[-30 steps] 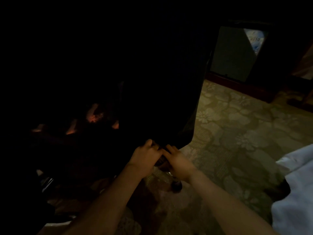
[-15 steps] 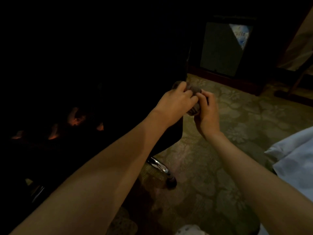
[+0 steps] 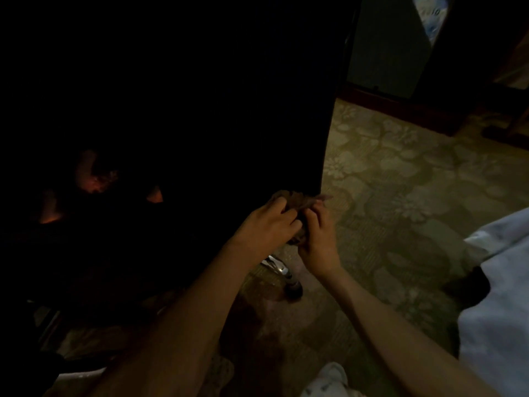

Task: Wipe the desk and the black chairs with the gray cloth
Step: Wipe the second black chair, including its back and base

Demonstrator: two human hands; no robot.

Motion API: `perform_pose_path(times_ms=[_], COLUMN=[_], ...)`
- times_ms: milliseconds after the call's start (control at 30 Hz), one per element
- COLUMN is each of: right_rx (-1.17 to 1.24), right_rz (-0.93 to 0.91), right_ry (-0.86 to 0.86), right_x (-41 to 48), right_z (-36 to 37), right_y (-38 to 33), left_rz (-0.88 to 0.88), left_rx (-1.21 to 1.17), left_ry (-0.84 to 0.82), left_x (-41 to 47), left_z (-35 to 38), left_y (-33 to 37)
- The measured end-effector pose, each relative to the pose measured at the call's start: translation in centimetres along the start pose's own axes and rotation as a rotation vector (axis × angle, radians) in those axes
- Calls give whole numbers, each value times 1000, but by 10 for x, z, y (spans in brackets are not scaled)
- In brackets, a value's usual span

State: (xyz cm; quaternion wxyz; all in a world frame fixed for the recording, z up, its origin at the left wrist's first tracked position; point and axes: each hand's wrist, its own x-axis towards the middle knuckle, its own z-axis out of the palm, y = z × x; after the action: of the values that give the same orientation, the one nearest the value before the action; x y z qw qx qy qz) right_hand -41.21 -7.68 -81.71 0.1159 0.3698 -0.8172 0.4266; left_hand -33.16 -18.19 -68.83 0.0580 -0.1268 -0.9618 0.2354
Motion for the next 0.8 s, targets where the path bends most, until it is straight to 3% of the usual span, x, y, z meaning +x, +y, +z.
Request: perform_pose_path(times_ms=[100,200,300,600,700,800], right_rx=[47,51,-109,-296,-275,-249], right_rz=[12,19,-39,-381,-469,-553], right_ry=[-184,-510,-707,-406,-227,-51], right_x=[-18,-30,-39,-44,-32,-6], right_z=[6,5,4,-11,-23,-38], right_y=[-1,-9,-19,-70,-92,-118], left_rz=[-48,-100,-207,-345,-293,-286], left_rx=[-73,-140,-277,-377,-378,-291], left_ry=[-44,-146,-227,-412,-109,86], left_x=[-16,-37,-60,-104,-124,-136], left_z=[21,38,51,-5,-26,-47], left_y=[10,20,32,4,-8,-27])
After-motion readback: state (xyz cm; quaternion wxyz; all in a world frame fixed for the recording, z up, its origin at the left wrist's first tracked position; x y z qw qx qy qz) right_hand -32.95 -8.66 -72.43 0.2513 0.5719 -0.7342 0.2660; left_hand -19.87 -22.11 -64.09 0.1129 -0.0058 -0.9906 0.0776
